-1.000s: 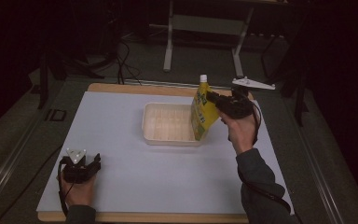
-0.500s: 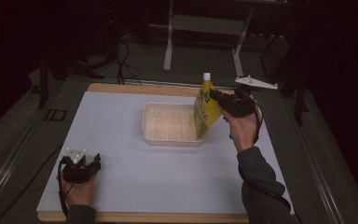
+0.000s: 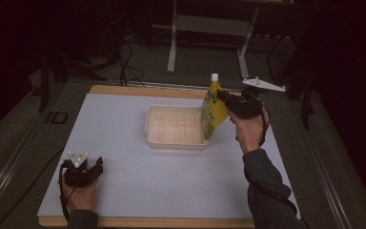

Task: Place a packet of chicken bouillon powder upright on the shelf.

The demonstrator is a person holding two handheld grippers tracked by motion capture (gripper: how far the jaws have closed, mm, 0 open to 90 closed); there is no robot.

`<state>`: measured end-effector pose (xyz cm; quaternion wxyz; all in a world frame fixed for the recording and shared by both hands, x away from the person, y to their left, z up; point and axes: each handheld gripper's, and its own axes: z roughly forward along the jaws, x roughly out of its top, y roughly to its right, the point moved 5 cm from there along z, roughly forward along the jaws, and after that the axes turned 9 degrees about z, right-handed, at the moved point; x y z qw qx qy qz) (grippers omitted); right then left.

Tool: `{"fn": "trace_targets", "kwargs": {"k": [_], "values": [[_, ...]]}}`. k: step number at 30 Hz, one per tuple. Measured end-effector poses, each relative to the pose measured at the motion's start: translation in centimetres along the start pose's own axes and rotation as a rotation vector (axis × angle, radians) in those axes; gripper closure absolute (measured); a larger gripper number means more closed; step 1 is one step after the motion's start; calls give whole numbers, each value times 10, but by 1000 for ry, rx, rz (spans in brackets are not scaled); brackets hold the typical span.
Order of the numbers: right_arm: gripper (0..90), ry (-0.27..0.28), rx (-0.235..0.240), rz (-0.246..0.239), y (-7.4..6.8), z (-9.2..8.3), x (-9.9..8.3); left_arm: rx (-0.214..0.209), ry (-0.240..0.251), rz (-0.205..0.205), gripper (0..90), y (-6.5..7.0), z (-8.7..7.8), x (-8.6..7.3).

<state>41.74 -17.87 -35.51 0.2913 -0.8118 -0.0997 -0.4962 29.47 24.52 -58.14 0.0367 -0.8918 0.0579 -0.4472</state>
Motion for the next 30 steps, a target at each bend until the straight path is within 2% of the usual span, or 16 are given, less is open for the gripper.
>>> {"fn": "trace_targets", "kwargs": {"k": [19,25,30], "values": [[900,36,-25,16,9,4,0,1,1,-1,439,0,0,0],[900,44,-17,20,8,6,-1,1,1,1,439,0,0,0],[900,41,-11,4,4,7,-4,1,0,1,438,0,0,0]]}}
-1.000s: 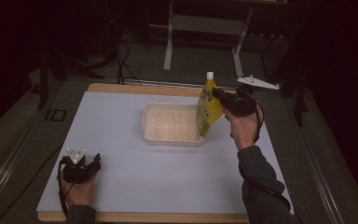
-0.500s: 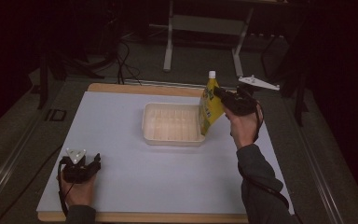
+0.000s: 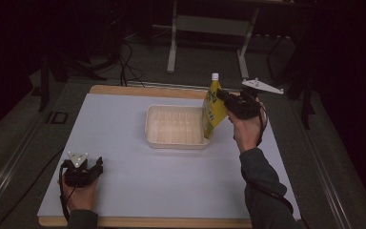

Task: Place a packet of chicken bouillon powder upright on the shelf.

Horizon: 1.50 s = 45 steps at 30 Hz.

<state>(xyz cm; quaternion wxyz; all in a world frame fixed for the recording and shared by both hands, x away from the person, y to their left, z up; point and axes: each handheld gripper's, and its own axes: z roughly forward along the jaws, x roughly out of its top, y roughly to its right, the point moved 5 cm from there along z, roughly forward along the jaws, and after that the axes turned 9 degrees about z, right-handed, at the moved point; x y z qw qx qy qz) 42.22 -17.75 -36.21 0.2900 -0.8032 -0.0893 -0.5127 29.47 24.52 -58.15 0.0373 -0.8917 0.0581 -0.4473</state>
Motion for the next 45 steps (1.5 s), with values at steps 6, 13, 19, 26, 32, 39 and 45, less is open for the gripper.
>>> {"fn": "trace_targets", "kwargs": {"k": [6,13,19,26,32,39,45], "values": [[900,-2,2,-3,-2,1,-4,0,2,-4,438,0,0,0],[900,-13,-12,4,1,5,-9,-1,1,-4,437,0,0,0],[900,-29,-29,22,7,11,-13,-2,2,-6,437,0,0,0],[900,-35,-41,50,13,17,-13,-3,2,-6,437,0,0,0],[900,-55,-55,80,19,25,-17,-3,2,-7,437,-1,0,0],[900,-81,-77,113,25,34,-20,-4,2,-7,436,0,0,0],[900,-99,-98,134,32,40,-22,-4,1,-6,436,0,0,0]]}}
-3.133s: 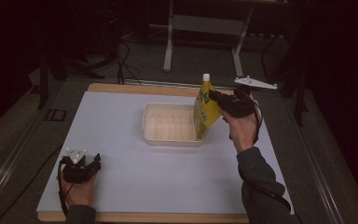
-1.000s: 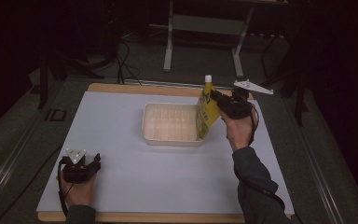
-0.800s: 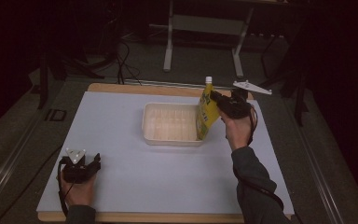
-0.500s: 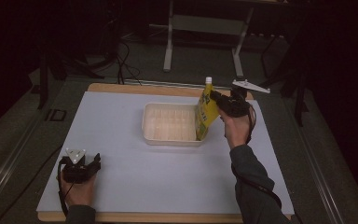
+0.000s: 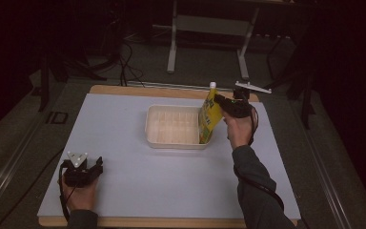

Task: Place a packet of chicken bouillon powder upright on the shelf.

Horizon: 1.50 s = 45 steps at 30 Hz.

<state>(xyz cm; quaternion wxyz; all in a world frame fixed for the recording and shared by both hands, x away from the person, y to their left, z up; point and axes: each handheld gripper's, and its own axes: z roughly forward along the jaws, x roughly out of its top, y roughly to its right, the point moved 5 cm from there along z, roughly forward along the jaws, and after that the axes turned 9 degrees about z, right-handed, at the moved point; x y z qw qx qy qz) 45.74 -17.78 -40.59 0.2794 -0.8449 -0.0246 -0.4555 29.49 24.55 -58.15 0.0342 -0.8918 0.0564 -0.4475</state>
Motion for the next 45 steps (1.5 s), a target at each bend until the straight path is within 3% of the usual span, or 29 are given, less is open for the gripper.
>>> {"fn": "trace_targets", "kwargs": {"k": [11,17,21,26,32,45], "values": [[900,-35,-35,-5,2,11,-3,1,0,0,433,0,0,0],[895,-79,-59,7,5,14,1,1,0,-1,432,0,0,0],[796,-112,-80,-26,5,18,-2,1,-1,0,432,0,0,0],[621,-120,-59,-20,5,17,-5,1,-1,0,432,0,0,0],[507,-117,-18,-50,1,7,-1,3,-1,1,432,0,0,0],[452,-93,18,-179,-9,-23,1,12,8,-9,422,-1,-1,0]]}}
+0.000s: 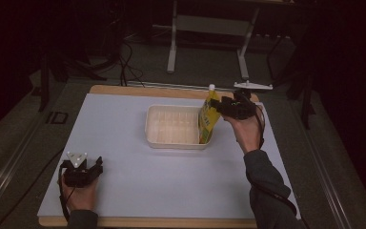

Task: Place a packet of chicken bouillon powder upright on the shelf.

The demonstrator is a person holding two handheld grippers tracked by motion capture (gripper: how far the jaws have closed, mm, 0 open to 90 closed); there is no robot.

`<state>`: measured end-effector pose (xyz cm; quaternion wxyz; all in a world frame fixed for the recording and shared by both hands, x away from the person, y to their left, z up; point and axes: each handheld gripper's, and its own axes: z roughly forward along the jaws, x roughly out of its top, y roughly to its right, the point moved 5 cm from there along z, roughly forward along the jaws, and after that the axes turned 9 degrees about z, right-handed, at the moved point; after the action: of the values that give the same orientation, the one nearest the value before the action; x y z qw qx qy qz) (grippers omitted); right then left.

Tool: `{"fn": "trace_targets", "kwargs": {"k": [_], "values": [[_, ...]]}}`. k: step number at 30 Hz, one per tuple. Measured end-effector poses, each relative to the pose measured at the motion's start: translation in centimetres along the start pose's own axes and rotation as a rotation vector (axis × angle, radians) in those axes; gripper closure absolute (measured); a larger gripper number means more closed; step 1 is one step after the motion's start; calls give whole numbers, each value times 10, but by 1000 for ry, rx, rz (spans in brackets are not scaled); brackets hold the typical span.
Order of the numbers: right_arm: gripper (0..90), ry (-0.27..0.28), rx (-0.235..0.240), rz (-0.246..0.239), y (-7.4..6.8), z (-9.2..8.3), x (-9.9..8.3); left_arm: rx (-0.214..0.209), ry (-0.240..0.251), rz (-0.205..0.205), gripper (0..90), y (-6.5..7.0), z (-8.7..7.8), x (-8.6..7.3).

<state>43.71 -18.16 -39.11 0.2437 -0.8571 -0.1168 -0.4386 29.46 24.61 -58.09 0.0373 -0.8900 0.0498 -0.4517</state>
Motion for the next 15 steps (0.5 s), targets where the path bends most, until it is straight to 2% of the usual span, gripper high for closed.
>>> {"fn": "trace_targets", "kwargs": {"k": [2,7,15], "values": [[451,7,3,-20,-1,-6,-2,2,3,0,418,0,0,0],[449,31,18,-24,0,-21,-6,3,1,0,414,0,0,0],[448,67,47,-3,3,-44,-22,23,-2,-3,383,-1,0,0]]}}
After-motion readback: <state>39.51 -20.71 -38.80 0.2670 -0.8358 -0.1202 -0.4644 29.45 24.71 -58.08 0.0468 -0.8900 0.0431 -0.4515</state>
